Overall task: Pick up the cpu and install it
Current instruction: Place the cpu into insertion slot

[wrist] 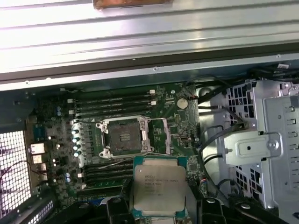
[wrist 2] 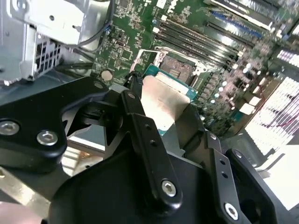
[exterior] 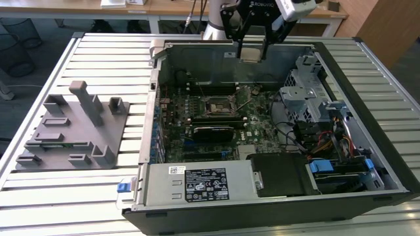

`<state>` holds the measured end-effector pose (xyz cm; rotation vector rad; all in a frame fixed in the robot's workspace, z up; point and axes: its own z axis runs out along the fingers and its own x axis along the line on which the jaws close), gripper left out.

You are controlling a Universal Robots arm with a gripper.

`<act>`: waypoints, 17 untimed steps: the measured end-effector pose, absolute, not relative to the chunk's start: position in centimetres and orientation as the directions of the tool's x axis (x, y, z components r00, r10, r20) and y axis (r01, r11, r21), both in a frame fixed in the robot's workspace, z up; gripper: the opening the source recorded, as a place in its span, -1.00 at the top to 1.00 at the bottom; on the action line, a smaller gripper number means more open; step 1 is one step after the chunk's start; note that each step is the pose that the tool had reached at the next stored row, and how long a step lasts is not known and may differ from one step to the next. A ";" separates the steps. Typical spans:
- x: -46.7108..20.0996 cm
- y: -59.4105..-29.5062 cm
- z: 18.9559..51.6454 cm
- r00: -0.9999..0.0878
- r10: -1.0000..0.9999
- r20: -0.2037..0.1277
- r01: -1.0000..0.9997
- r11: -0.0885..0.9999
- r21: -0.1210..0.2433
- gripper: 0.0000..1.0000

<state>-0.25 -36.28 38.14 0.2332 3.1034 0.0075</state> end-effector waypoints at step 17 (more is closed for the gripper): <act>-2.5 -35.9 37.5 -0.955 0.296 -0.030 0.295 0.955 0.006 -0.06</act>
